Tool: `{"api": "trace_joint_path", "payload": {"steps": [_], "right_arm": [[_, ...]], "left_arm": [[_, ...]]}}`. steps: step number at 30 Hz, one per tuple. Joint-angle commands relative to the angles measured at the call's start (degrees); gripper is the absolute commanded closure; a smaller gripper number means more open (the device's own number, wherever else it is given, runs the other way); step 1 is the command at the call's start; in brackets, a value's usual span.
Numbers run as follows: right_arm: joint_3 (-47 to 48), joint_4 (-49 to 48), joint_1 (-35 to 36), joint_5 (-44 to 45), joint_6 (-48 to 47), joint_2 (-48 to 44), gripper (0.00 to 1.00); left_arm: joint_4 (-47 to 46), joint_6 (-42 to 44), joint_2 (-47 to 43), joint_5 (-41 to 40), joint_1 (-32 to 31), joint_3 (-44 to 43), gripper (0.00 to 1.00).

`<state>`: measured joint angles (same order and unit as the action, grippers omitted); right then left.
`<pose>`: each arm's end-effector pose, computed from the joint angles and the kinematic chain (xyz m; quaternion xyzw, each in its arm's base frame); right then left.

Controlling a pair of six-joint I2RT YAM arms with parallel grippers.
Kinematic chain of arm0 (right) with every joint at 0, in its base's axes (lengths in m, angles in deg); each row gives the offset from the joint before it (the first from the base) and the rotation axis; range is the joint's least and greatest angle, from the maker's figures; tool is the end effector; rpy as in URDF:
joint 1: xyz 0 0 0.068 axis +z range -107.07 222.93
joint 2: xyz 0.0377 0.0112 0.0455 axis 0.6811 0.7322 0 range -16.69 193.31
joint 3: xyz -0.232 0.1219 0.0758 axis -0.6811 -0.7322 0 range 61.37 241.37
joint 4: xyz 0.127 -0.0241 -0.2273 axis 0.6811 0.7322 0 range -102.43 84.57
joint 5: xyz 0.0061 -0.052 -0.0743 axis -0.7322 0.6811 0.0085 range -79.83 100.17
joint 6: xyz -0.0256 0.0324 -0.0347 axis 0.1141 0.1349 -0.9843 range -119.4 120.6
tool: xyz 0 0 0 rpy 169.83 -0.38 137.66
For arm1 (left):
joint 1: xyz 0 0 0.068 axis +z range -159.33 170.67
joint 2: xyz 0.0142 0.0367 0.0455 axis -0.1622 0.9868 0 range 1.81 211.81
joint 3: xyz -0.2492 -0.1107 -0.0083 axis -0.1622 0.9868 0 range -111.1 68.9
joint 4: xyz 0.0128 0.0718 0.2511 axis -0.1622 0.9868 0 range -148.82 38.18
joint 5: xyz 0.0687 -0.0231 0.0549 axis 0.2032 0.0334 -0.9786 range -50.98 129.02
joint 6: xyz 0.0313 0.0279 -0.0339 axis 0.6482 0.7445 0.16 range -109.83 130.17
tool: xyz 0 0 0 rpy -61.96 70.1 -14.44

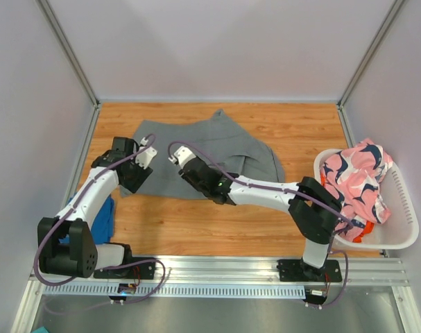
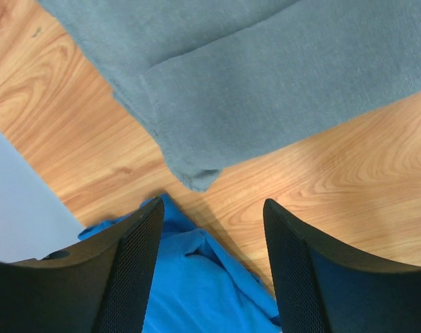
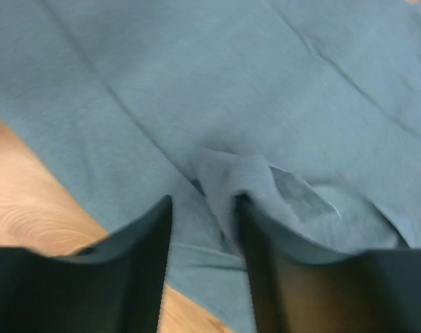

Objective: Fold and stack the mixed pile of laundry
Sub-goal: Fold the shirt.

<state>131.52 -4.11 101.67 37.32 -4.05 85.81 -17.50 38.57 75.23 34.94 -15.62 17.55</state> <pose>0.2195 0.3304 0.2220 -0.3808 0.8031 -0.0055 0.4583 0.2422 -0.0242 0.2322 0.2821 0.9308 0.0780 0.2190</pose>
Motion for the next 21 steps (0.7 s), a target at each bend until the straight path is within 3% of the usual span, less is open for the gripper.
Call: {"api": "trace_joint_path", "payload": {"steps": [1,2,5,15,19,21], "right_arm": [[5.8,-0.7,1.3,-7.4,-3.1,3.1,0.5],[8.1,0.6,1.6,-8.2,-2.7,4.3,0.43],[11.1,1.9,3.5,-11.1,-3.1,5.0,0.38],[8.3,10.4,7.2,-21.3,-0.8,-7.7,0.35],[6.7,15.7,4.9,-22.6,6.0,-15.4,0.33],[4.9,18.9,-0.9,-26.2,14.9,-20.1,0.34]], "left_arm": [[1.0,-2.6,-1.0,2.5,1.4,-3.7,0.32],[1.0,-2.7,-0.9,2.5,1.6,-3.8,0.32],[1.1,-2.9,-0.5,2.9,2.4,-4.7,0.31],[3.8,-5.8,2.2,13.7,3.5,-14.1,0.29],[6.9,-8.4,5.8,18.1,1.5,-21.1,0.31],[9.4,-8.7,8.3,18.8,-3.0,-24.9,0.31]]}}
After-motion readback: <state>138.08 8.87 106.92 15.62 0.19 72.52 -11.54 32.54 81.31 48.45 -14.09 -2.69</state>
